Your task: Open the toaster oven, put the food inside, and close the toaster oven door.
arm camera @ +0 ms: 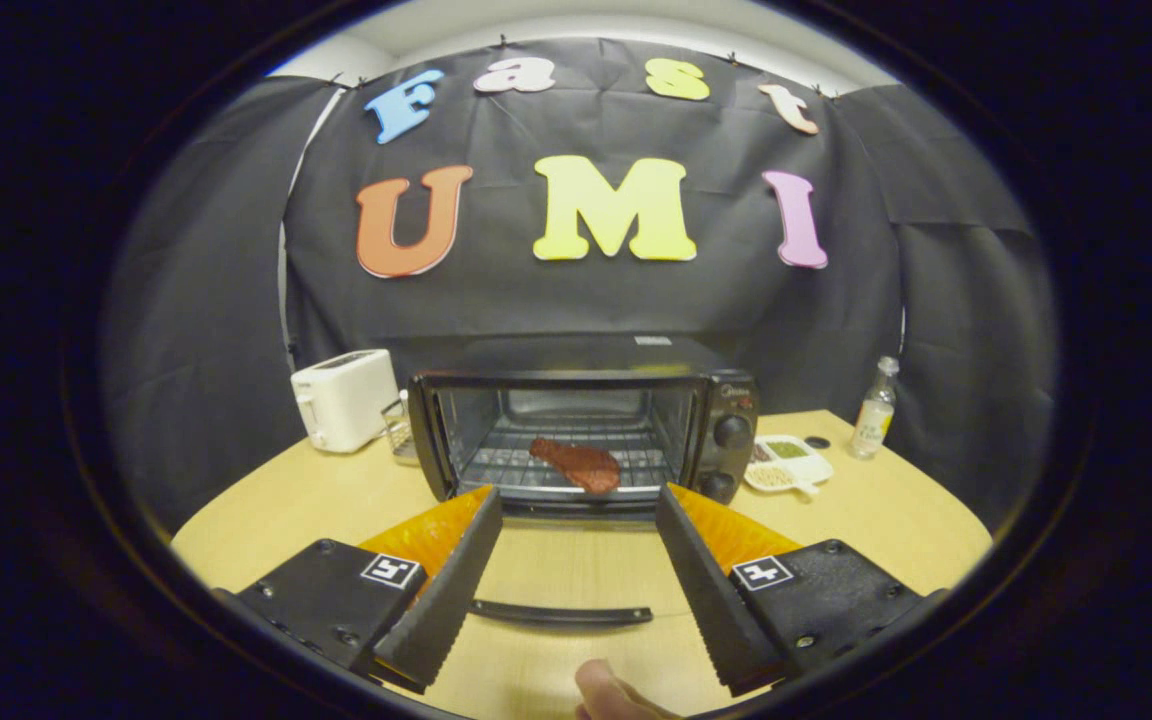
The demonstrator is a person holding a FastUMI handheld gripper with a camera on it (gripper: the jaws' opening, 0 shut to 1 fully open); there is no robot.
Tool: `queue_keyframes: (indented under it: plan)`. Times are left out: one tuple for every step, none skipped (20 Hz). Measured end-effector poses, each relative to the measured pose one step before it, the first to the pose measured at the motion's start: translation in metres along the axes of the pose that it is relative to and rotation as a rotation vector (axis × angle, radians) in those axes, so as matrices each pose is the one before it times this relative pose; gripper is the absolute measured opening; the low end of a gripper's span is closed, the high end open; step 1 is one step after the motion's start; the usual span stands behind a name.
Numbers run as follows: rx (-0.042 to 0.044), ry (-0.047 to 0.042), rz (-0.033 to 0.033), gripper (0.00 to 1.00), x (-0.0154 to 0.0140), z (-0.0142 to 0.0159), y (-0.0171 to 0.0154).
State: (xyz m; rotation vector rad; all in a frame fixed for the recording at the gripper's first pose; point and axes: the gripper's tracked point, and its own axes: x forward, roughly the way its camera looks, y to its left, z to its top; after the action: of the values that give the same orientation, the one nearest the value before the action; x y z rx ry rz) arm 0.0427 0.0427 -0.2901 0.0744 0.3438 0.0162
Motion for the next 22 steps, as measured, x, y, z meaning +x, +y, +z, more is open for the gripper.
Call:
queue_keyframes:
  plan:
    - [0.00976,0.03721,-0.00272,0.98,-0.00257,-0.01689,-0.00297]
    - [0.00239,0.01688,-0.0041,0.98,-0.00069,-0.01382,-0.00274]
    - [-0.00507,0.0167,-0.00477,0.98,0.00177,-0.0174,-0.00112]
    - [-0.00193,0.01751,-0.01201,0.98,0.00048,-0.01189,-0.00431]
    - [0.00299,0.02475,0.00076,0.98,0.00141,-0.01292,-0.00013]
    - [-0.00086,0.01946,0.00961,0.98,0.00081,-0.00915,0.00252]
    - [-0.00145,0.01456,0.00805,0.98,-0.00068,-0.00792,0.0017]
    - [0.00395,0.00576,0.0071,0.98,-0.00088,-0.00346,0.00155]
    - [0.00355,-0.00105,0.00446,0.98,0.00052,-0.00202,0.00105]
    - [0.00006,0.00308,0.0034,0.98,0.00123,-0.00177,0.00163]
    - [-0.00508,0.00775,0.00329,0.98,0.00218,-0.00436,0.00232]
    - [-0.00476,0.01614,-0.0042,0.98,0.00295,-0.0046,0.00076]
    - [-0.00202,0.01601,-0.00407,0.98,0.00149,-0.00585,-0.00036]
    - [0.00135,0.01247,-0.00508,0.98,0.00254,-0.00403,0.00099]
    - [0.00058,0.01611,-0.0007,0.98,0.00275,-0.00471,0.00157]
    - [0.00201,0.00578,0.00607,0.98,0.00255,-0.00097,0.00336]
    - [-0.00003,0.00354,-0.00331,0.98,0.00303,-0.00121,0.00061]
    - [0.0006,0.00335,-0.01094,0.98,0.00357,-0.00027,-0.00187]
    - [0.0001,0.0038,-0.00476,0.98,0.00423,-0.001,0.00014]
    - [0.00436,0.01493,0.00644,0.98,0.00274,-0.00308,0.00164]
    - [-0.00039,0.00503,0.00139,0.98,0.00251,-0.00085,0.00099]
    - [-0.00459,0.00304,0.00471,0.98,0.00092,0.00165,0.00117]
